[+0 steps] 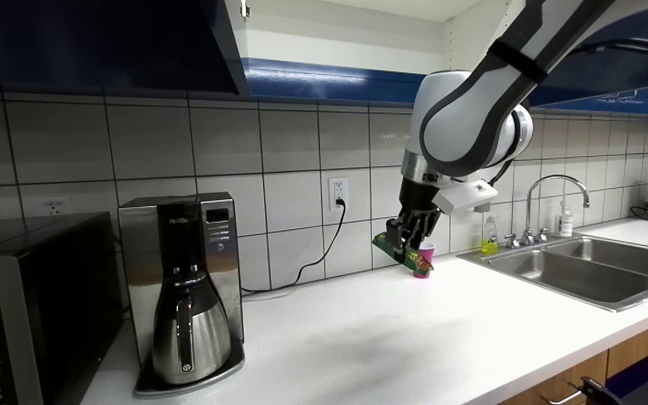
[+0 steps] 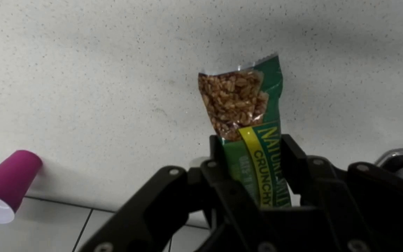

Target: Pick up the granola bar and place it on the bottom shelf

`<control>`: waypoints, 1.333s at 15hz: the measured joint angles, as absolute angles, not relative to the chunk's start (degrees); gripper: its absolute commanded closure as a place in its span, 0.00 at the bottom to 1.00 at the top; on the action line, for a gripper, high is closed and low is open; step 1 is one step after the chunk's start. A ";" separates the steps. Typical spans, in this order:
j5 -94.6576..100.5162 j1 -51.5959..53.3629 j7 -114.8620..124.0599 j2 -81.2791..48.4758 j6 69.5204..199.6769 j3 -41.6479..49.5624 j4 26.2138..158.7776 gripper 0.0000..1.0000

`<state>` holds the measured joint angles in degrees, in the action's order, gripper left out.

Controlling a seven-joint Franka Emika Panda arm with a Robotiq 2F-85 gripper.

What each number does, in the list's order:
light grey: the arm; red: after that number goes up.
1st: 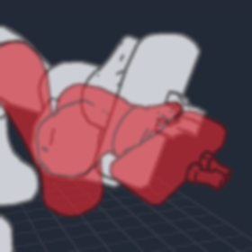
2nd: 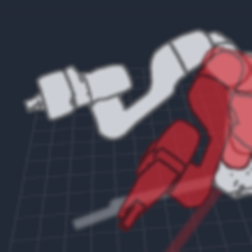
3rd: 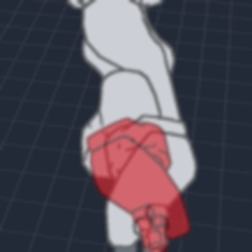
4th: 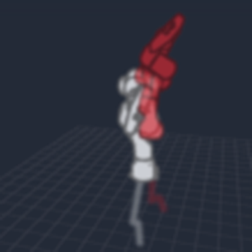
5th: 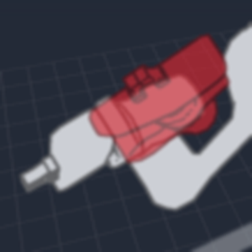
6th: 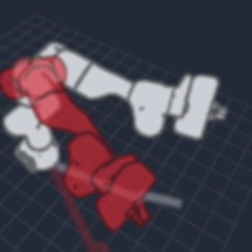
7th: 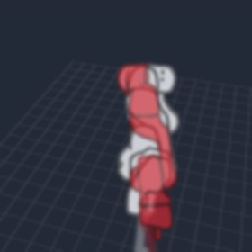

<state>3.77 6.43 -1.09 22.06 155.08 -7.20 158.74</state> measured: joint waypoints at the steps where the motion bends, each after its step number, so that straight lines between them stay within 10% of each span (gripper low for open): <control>1: 3.77 6.66 -0.43 23.83 154.34 -7.47 158.71 0.82; 20: 3.77 6.87 8.08 46.98 150.21 -10.41 153.49 0.82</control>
